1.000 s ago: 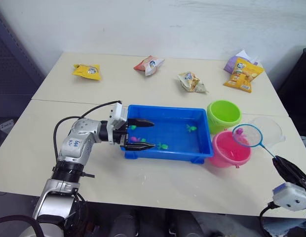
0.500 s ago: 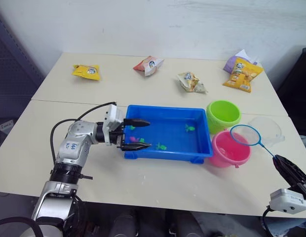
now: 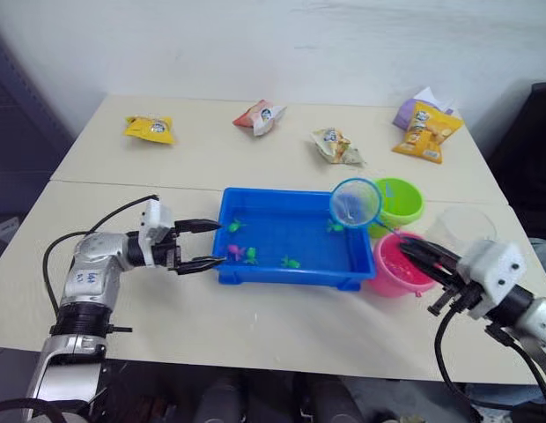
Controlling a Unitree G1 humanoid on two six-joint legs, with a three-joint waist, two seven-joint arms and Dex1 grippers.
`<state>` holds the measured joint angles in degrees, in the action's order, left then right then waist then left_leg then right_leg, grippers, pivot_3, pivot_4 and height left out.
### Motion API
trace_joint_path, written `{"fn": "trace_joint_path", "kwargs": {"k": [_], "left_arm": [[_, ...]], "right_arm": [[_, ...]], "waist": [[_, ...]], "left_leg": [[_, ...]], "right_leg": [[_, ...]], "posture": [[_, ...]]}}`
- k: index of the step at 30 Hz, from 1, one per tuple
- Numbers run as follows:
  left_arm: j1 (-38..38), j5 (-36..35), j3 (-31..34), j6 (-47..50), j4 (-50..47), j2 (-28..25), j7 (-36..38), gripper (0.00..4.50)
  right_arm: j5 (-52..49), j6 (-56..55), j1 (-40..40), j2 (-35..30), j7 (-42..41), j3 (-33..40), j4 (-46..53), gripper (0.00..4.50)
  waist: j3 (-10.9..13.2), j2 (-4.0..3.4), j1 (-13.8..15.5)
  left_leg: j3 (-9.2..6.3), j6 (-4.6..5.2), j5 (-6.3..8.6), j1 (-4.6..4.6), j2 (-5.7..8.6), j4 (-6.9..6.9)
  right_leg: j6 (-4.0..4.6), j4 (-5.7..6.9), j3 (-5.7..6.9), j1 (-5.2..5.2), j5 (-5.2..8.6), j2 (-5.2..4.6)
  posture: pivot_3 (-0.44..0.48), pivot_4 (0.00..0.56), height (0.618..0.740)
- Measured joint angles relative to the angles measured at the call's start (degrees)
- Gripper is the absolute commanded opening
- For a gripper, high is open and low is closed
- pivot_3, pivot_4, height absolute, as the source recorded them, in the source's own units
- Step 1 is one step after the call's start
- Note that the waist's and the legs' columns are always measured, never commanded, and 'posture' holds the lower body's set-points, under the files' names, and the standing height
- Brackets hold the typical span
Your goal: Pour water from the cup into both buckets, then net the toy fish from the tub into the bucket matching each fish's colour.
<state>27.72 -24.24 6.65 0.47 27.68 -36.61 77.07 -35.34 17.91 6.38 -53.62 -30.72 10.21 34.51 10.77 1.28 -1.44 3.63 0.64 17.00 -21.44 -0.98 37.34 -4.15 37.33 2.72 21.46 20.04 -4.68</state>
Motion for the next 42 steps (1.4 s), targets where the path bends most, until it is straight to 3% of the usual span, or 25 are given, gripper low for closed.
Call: {"fn": "trace_joint_path", "kwargs": {"k": [3, 6, 15, 20, 26, 31, 42], "left_arm": [[-1.29, 0.0, 1.69, -0.57, 0.07, -1.04, -0.64, 4.41], [-4.47, 0.04, 2.94, -0.81, -0.99, -1.88, -2.05, 4.41], [-8.7, -1.55, 3.43, 7.79, -18.53, -2.57, -6.58, 4.41], [-8.77, -2.12, 2.03, 12.43, -24.87, -5.13, -6.74, 4.41], [-6.01, -0.45, -1.41, 14.18, -25.45, -9.71, -4.32, 4.41], [-2.56, 2.83, -4.14, 13.73, -24.33, -14.03, -2.01, 4.41], [0.32, 5.02, -5.52, 12.78, -21.81, -15.58, 0.23, 4.41]], "right_arm": [[-3.15, 8.16, -7.58, 0.33, -0.16, -4.31, 0.26, 0.0], [-2.77, 18.25, -22.45, 3.27, -1.84, -14.39, -4.07, 0.0], [3.99, 28.79, -41.79, 9.18, -9.2, -28.42, -14.96, 0.0], [6.79, 29.82, -46.78, 9.55, -16.77, -34.63, -16.42, 0.0], [14.7, 29.07, -52.53, 13.14, -20.15, -39.82, -22.96, 0.0], [19.19, 29.32, -55.69, 15.29, -22.32, -42.28, -25.38, 0.0], [27.65, 28.78, -59.19, 17.98, -24.15, -45.45, -31.97, 0.0]], "waist": [[0.0, -0.01, 0.03], [0.01, 0.01, -0.4], [0.01, 0.03, -0.16], [0.01, 0.03, -0.19], [0.02, 0.01, -0.32], [0.02, 0.01, -0.29], [0.02, 0.01, -0.35]], "left_leg": [[-0.05, 0.0, 0.01, -0.1, 0.02, -0.04], [-0.05, 0.06, 0.04, -0.1, 0.03, 0.01], [-0.11, -0.1, -0.04, -0.3, 0.08, -0.04], [-0.11, -0.1, -0.02, -0.36, 0.07, -0.08], [-0.12, -0.12, -0.04, -0.41, 0.08, -0.07], [-0.04, -0.15, -0.07, -1.14, 0.1, 0.23], [-0.07, -0.09, -0.03, -1.61, 0.08, 0.63]], "right_leg": [[0.0, -0.06, 0.06, 0.05, 0.0, -0.05], [0.0, -0.07, 0.08, 0.04, 0.0, -0.09], [-0.02, -0.24, 0.21, 0.13, -0.01, -0.14], [-0.02, -0.32, 0.24, 0.16, -0.01, -0.13], [-0.02, -0.27, 0.25, 0.25, -0.01, -0.12], [-0.02, 0.34, 0.23, 1.03, -0.01, -0.13], [-0.03, 0.48, 0.27, 1.32, -0.02, -0.1]], "posture": [[0.0, 0.15, 0.738], [0.0, 0.15, 0.738], [0.0, 0.15, 0.738], [0.0, 0.15, 0.738], [0.0, 0.15, 0.738], [0.0, 0.15, 0.738], [0.0, 0.15, 0.738]]}}
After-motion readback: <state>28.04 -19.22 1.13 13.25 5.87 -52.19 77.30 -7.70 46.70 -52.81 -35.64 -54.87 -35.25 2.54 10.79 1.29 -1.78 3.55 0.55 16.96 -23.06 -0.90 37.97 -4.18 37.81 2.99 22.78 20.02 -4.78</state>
